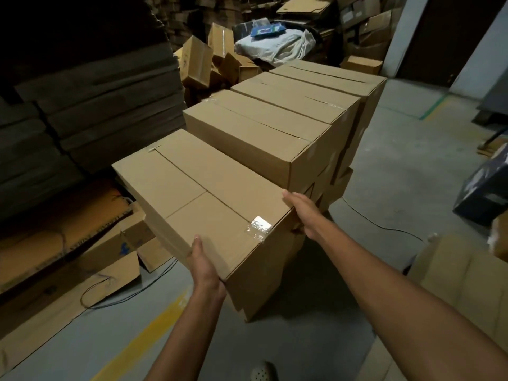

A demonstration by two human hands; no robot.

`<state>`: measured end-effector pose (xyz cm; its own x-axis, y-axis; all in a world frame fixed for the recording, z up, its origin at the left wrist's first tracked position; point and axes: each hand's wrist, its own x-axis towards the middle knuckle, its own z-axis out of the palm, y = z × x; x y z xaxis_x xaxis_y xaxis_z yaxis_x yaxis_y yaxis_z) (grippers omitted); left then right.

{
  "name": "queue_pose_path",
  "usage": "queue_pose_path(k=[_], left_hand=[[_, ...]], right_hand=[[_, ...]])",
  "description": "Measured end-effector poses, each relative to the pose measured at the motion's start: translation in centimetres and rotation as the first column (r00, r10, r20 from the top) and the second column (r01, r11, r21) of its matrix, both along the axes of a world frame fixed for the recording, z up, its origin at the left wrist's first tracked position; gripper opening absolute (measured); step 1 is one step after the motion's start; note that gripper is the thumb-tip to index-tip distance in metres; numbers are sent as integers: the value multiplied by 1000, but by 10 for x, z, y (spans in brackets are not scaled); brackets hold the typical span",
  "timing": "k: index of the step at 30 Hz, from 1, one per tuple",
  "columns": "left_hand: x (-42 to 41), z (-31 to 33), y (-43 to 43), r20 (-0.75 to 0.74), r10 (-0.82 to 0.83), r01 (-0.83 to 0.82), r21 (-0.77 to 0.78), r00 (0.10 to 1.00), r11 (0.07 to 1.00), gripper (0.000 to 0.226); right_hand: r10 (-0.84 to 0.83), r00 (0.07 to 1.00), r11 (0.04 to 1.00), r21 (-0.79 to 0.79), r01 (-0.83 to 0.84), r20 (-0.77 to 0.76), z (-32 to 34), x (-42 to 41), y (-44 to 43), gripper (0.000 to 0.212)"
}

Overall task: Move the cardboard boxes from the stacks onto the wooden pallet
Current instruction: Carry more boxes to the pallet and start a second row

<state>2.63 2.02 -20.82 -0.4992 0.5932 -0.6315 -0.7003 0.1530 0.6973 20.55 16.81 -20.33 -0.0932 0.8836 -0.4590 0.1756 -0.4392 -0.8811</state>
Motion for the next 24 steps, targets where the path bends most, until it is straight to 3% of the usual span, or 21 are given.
queue_pose_path(k=[4,7,13,20,24], left_hand=[[-19,10,-8,-70,-65,64,-14,995,998,47],[-27,37,-16,-130,-97,100,19,987,995,38],[-12,94,-48,-290,-99,142,130,952,981,43],[30,154,-85,-503,-115,264,236,857,935,31],[51,180,-98,-575,-209,421,264,791,867,31]], right_hand=[[22,1000,1000,-4,-22,10,12,-3,-13,62],[25,998,999,37,-23,-50,32,0,-27,50],[10,986,986,165,18,-169,90,27,-72,24],[-47,975,954,279,107,-216,139,74,-126,38],[-89,967,955,257,151,-239,162,113,-167,20]])
